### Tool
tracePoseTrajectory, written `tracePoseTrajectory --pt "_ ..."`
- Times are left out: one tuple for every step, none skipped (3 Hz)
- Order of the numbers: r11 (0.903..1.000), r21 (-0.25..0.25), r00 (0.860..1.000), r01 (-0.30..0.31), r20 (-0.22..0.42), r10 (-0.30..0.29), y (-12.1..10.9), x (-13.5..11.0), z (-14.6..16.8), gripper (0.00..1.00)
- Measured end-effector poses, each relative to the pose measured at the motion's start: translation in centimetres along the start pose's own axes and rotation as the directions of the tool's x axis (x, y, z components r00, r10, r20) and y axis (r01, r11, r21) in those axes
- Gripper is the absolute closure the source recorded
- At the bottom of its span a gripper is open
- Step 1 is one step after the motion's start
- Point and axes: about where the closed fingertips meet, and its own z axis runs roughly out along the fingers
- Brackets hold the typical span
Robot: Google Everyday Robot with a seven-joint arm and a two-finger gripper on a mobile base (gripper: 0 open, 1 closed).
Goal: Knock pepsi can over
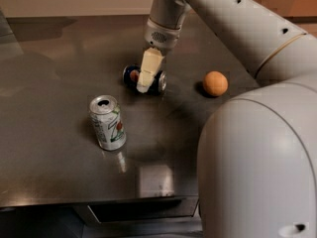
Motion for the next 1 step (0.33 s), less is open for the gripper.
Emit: tracePoseTrajectory --pt "1.0000 0.000 1.000 0.000 0.000 0.000 0.00 -0.01 0.03 0.00"
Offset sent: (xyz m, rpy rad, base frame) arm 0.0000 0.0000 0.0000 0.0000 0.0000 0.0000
